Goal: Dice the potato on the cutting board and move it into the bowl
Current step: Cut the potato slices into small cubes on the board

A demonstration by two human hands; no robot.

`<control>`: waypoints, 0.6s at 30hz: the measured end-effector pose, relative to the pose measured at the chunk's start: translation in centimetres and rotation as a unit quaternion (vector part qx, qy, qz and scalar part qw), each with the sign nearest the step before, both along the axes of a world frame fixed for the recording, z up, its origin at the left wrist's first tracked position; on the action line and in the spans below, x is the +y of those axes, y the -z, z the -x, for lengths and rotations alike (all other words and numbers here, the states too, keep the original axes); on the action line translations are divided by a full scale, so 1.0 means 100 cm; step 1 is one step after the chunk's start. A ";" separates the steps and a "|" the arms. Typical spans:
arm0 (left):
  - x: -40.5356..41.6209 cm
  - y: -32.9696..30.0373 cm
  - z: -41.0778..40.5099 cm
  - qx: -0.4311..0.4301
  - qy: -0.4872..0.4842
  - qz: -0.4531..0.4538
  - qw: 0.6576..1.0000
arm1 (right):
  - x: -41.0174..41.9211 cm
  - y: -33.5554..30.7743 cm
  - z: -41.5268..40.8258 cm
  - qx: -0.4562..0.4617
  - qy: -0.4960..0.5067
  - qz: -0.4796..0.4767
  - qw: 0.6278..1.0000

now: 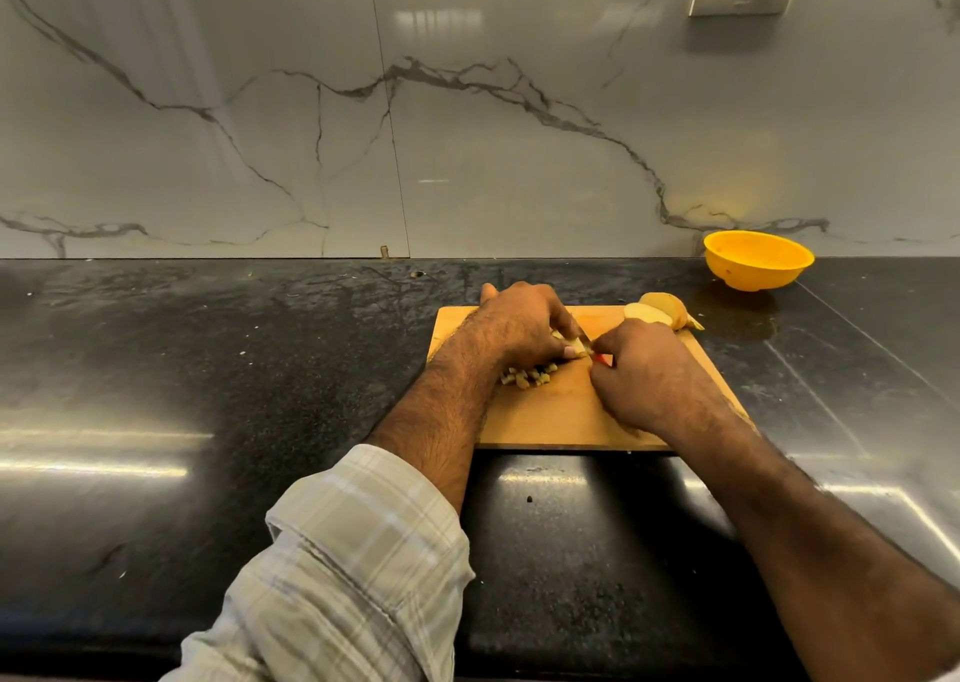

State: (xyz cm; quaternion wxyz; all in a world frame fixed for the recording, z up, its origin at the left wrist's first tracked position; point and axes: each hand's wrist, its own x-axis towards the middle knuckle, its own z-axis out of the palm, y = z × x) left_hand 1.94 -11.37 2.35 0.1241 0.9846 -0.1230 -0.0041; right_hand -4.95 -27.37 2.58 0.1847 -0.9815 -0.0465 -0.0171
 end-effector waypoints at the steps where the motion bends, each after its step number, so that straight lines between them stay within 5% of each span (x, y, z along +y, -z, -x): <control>1: 0.001 0.000 -0.001 0.001 -0.003 0.007 1.000 | -0.001 0.001 0.002 -0.002 -0.006 0.003 1.000; 18: 0.007 0.004 -0.006 -0.004 -0.016 0.039 0.999 | 0.011 0.000 -0.012 0.022 -0.001 0.018 1.000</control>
